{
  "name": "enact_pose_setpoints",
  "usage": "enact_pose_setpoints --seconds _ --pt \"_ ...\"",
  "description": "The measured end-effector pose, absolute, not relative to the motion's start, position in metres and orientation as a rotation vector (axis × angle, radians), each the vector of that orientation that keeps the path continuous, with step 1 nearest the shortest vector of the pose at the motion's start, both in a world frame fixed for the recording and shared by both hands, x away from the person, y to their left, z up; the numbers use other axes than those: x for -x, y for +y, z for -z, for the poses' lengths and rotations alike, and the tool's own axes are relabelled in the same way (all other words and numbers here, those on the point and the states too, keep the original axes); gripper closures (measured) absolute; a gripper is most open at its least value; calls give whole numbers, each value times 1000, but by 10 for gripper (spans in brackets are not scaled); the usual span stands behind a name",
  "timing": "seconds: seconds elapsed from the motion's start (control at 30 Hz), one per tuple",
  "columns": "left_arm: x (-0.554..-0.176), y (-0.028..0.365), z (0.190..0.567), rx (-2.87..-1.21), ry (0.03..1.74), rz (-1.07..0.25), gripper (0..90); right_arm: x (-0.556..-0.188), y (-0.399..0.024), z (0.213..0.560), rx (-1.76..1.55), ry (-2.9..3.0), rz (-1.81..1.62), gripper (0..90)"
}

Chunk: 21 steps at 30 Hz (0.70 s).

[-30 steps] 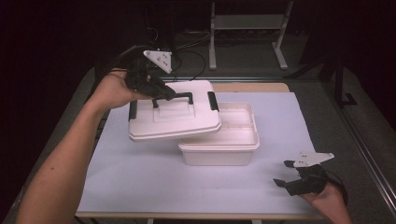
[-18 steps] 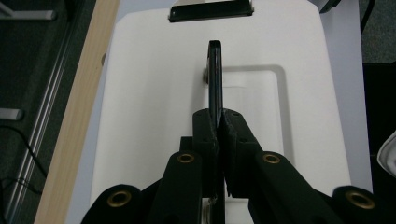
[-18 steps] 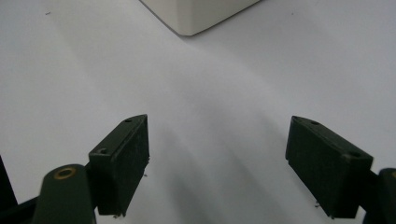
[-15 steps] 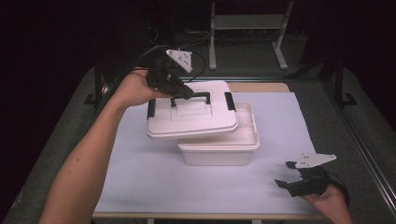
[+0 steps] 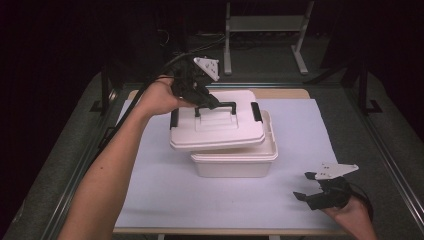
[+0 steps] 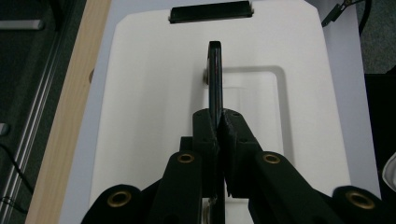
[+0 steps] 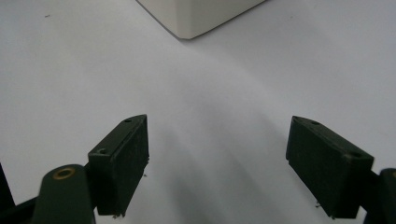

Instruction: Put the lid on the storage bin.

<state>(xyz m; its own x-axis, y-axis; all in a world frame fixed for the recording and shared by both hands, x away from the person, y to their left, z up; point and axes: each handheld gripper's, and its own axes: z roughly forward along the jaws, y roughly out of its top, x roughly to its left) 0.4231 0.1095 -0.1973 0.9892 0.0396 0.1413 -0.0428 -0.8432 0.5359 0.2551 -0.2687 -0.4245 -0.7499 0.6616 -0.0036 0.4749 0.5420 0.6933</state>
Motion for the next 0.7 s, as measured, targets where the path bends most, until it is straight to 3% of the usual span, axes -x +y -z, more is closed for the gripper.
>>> enact_pose_setpoints --seconds 0.7 --pt "-429 76 220 -2570 -50 -145 849 -254 -270 424 -949 2510 -1017 206"
